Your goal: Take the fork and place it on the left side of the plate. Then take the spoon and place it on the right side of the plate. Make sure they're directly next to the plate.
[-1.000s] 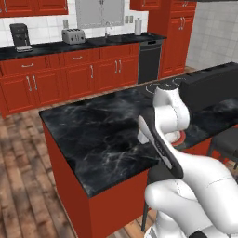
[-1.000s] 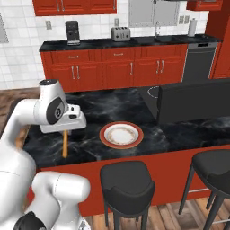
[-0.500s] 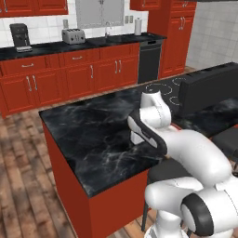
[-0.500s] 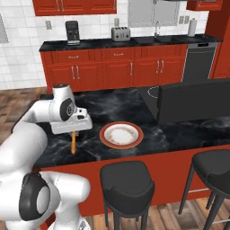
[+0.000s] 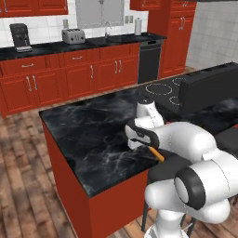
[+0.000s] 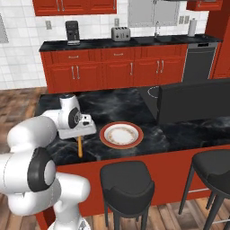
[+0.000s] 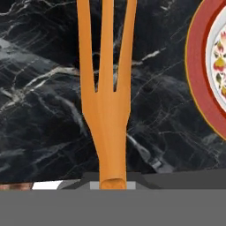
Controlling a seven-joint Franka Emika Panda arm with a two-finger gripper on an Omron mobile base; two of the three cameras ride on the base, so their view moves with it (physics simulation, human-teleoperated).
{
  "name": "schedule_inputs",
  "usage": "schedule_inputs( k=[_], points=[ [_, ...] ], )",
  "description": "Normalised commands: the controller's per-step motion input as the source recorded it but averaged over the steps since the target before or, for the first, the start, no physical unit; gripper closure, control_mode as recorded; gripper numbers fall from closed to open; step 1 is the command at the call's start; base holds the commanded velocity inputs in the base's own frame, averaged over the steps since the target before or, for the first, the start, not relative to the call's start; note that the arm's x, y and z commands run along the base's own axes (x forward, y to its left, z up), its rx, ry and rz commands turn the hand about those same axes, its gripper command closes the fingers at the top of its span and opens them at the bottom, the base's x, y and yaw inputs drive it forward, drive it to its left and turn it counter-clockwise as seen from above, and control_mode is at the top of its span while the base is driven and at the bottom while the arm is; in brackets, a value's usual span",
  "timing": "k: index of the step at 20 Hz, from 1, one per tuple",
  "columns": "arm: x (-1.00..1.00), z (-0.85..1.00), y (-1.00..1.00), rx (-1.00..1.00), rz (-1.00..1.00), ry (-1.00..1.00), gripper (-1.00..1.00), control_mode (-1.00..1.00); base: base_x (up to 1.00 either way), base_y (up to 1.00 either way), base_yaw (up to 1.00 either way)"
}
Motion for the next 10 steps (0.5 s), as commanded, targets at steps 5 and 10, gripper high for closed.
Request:
schedule_inputs(
  k=[5,10],
  points=[
    [0.61,-0.33,0.0,0.0,0.02,0.0,1.0,-1.0,0.0,0.0,0.0],
    [0.59,-0.23,0.0,0.0,0.0,0.01,1.0,-1.0,0.0,0.0,0.0]
  ],
)
